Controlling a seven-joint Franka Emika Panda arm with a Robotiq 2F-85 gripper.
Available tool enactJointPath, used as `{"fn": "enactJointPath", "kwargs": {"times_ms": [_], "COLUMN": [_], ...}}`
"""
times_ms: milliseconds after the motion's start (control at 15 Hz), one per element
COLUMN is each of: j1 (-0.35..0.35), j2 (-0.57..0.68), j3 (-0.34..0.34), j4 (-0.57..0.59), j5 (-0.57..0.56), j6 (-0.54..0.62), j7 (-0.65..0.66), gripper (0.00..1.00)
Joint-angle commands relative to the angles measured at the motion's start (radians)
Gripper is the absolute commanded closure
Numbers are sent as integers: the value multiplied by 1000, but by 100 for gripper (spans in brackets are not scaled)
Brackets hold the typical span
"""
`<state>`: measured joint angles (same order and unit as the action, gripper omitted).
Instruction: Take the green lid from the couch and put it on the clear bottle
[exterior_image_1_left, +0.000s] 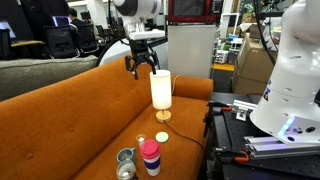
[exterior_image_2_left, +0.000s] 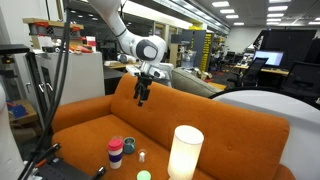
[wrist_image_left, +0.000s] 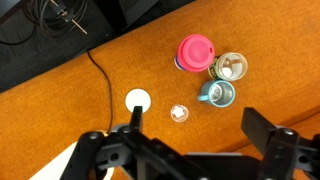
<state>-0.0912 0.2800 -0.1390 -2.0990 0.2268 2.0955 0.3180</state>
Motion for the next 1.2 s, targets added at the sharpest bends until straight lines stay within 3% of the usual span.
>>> {"fn": "enactJointPath", "kwargs": {"times_ms": [0,133,800,1133], "j1": [-17,-21,-15,-56], "j2": [120,183,195,314], "j3": [-2,-11,-13,2], "j4": [24,24,29,66], "j5": [43,53,34,169], "j6": [66,73,79,165], "j7": [41,75,71,85], "gripper": [0,0,0,0]}}
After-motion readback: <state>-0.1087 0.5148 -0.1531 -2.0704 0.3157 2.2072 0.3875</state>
